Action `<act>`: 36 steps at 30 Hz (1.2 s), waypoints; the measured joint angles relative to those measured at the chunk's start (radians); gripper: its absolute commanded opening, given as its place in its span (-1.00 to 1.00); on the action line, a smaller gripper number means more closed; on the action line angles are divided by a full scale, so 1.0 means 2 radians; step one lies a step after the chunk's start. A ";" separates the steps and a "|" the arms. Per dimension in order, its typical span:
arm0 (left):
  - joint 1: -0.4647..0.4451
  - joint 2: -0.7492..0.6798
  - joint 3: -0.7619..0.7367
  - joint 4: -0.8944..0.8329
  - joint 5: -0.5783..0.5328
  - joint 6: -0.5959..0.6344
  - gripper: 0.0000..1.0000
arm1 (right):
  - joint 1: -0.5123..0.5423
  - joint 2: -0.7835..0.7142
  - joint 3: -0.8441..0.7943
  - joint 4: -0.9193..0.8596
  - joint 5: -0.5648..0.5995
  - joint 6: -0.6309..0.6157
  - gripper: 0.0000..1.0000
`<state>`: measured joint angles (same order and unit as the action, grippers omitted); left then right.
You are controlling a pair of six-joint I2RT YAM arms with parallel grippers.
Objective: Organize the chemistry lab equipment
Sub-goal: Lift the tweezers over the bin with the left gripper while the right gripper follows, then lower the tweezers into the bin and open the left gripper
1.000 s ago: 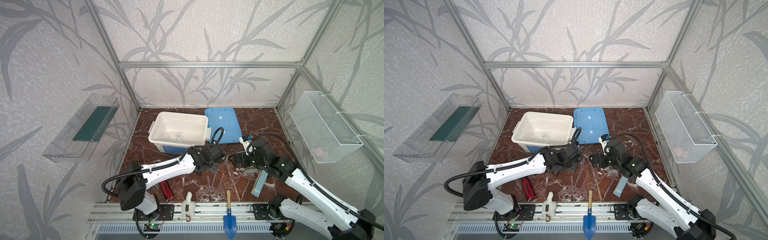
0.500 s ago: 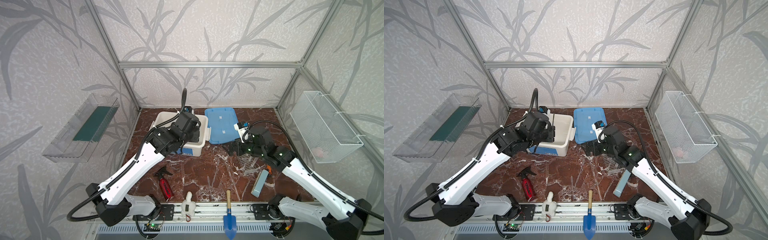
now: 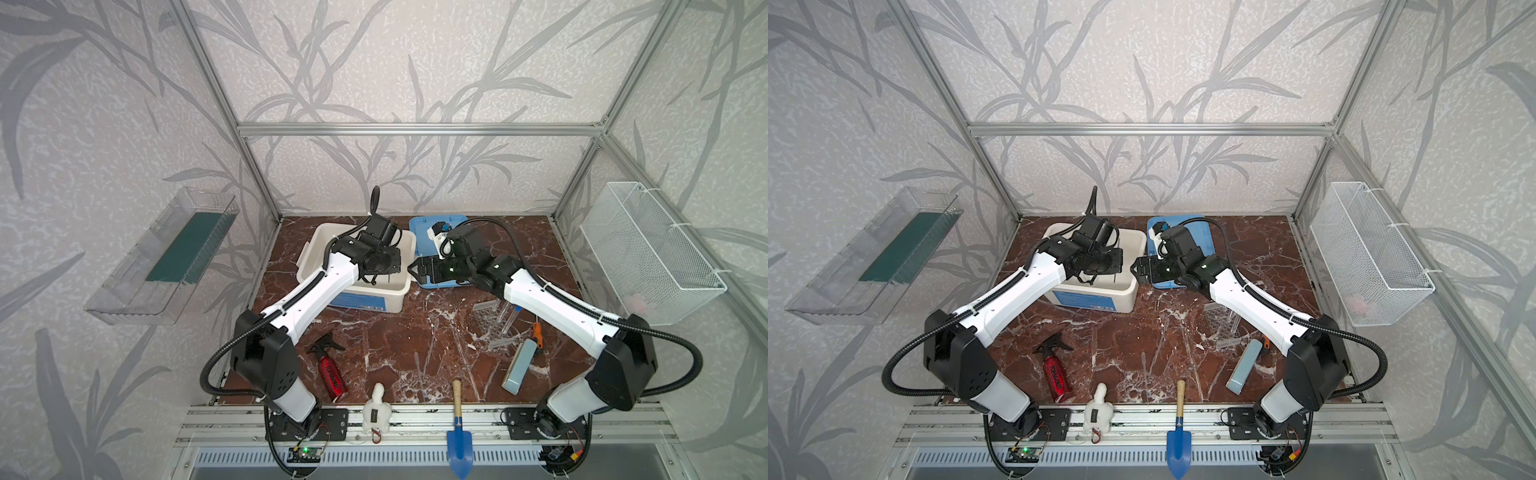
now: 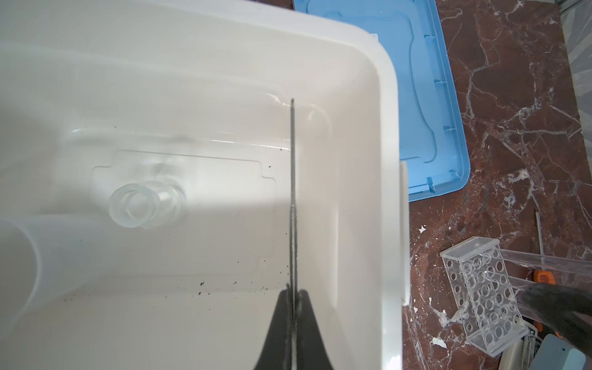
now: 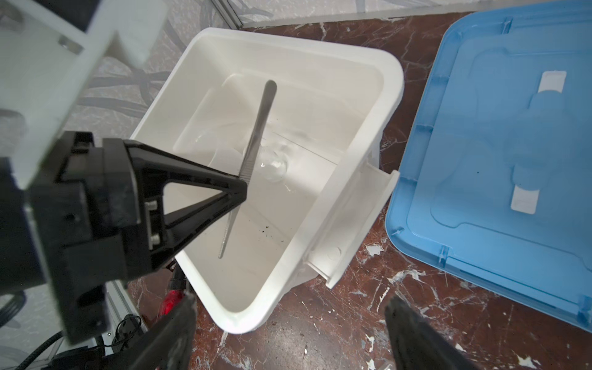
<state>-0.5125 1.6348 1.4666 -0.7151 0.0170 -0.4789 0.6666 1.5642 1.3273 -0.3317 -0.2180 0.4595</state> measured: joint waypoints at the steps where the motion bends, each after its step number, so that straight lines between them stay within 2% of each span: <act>1: 0.002 0.009 -0.002 0.007 0.007 0.000 -1.00 | -0.003 0.003 0.000 0.008 -0.008 0.004 0.72; 5: 0.007 0.043 -0.002 0.025 0.024 0.003 -1.00 | -0.024 0.022 0.003 0.058 -0.058 0.026 0.69; 13: 0.008 0.070 -0.035 0.058 0.066 0.004 -1.00 | -0.037 0.062 0.018 0.087 -0.090 0.047 0.67; 36: 0.022 0.130 -0.081 0.142 0.116 0.012 -1.00 | -0.047 0.005 -0.012 0.100 -0.071 0.036 0.67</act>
<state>-0.4690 1.8942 1.3052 -0.4309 0.2481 -0.4553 0.5735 1.5745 1.3037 -0.1326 -0.3592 0.5308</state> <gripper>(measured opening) 0.048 0.837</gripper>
